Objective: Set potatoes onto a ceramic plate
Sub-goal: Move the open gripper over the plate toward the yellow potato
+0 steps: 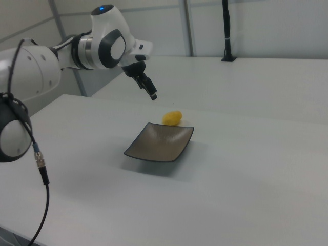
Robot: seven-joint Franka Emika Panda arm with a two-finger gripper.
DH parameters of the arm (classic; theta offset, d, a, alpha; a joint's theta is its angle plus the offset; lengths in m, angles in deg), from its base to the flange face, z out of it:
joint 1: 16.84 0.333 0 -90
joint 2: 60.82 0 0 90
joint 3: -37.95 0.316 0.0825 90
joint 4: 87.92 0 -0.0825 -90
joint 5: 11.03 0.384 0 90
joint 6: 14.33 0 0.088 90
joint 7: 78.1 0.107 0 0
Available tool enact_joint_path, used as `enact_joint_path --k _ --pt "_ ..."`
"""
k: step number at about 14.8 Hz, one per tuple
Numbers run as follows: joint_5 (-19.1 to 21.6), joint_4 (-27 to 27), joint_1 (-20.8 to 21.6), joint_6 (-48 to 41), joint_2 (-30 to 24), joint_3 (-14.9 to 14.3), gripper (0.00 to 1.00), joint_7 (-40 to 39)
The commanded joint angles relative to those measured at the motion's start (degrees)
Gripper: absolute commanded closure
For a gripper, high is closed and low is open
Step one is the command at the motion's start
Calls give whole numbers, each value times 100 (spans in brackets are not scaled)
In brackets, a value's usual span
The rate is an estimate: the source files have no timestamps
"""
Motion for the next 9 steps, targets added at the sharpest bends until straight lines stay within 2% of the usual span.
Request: enact_joint_path --k 1,3,7,9 --pt "-133 638 -124 548 659 201 0 626" --pt "-176 770 -106 839 913 210 0 654" --pt "-388 1411 -115 1104 1731 298 0 733" --pt "-676 1579 -115 1471 2074 376 0 952"
